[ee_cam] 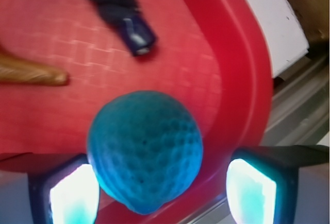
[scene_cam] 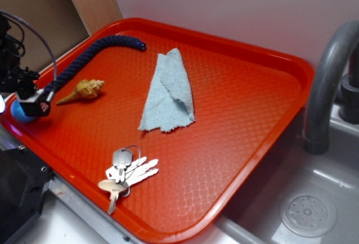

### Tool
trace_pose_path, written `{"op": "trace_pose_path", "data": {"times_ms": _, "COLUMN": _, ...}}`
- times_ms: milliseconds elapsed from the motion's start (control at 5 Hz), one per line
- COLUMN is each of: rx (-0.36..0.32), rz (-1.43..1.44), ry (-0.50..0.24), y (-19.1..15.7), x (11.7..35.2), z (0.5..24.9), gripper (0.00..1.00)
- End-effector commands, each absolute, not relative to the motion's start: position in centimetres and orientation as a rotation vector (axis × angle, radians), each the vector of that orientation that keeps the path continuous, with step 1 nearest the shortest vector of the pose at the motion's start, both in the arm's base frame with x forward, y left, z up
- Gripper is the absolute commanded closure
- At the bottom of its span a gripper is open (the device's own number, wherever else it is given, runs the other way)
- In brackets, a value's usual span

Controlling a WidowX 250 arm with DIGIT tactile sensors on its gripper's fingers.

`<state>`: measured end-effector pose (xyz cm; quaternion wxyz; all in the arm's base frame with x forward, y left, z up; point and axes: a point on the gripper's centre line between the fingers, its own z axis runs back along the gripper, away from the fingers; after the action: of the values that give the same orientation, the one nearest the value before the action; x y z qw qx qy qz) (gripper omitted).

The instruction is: Grab the blue ball.

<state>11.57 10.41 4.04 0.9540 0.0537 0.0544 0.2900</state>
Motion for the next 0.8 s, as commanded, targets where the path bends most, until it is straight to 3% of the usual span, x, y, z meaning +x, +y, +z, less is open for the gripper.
{"op": "trace_pose_path", "data": {"times_ms": 0, "rx": 0.041, "rz": 0.525, "ry": 0.121, "y": 8.9, "x": 10.6, "z": 4.3, "gripper": 0.00}}
{"op": "trace_pose_path", "data": {"times_ms": 600, "rx": 0.077, "rz": 0.565, "ry": 0.076, "y": 9.8, "x": 13.3, "z": 3.9, "gripper": 0.00}}
